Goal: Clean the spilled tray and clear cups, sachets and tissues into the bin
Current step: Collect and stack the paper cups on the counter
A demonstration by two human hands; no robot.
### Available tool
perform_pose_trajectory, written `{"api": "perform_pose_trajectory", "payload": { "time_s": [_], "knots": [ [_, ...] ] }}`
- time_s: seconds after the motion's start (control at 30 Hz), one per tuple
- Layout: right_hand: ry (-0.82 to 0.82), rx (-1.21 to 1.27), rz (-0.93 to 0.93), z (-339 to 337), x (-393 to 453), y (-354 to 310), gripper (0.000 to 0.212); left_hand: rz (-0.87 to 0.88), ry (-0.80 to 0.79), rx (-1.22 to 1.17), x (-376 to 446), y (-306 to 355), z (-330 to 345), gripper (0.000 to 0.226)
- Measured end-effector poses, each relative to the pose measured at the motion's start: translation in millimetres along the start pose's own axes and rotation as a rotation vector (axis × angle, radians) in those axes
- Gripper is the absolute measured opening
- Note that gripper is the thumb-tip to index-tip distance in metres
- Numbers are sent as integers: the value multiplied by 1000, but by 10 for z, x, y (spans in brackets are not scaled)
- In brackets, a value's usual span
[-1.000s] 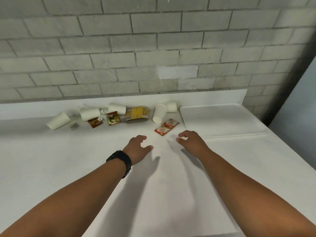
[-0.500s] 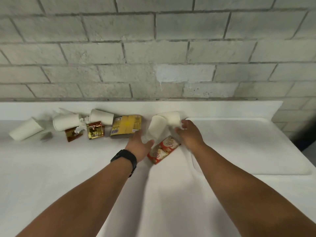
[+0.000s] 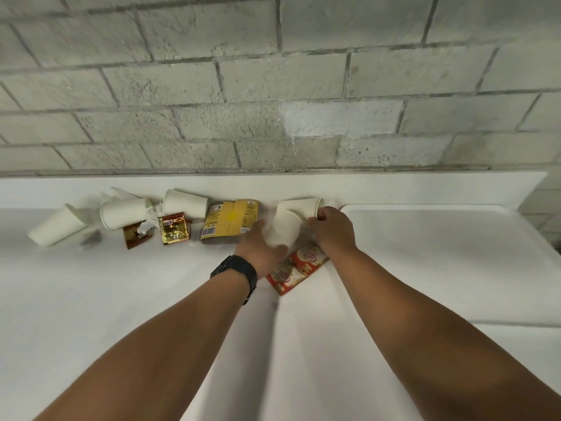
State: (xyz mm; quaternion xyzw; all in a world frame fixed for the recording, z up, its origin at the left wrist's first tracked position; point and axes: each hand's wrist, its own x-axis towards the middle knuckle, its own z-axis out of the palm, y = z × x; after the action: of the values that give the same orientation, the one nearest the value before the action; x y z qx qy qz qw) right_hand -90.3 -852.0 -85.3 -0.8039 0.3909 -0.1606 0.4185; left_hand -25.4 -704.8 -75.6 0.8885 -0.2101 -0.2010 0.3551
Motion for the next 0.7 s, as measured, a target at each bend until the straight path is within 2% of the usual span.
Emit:
{"api": "perform_pose_trajectory", "payload": {
  "time_s": [0.2,0.37,0.53,0.7],
  "knots": [
    [12,26,-49,-121,-273,-103,12,29,18,-1,-266,-83,-198,67],
    [39,88,-65,-257,-618,-175,17,80,22,-61,-566,-182,-351,64],
    [101,215,-50,-358,-1111,-148,14,90,-31,-153,-937,-277,-443,61],
    [166,210,-35,-530,-1711,-73,15,148,-103,-150,-1349,-345,-475,60]
  ]
}}
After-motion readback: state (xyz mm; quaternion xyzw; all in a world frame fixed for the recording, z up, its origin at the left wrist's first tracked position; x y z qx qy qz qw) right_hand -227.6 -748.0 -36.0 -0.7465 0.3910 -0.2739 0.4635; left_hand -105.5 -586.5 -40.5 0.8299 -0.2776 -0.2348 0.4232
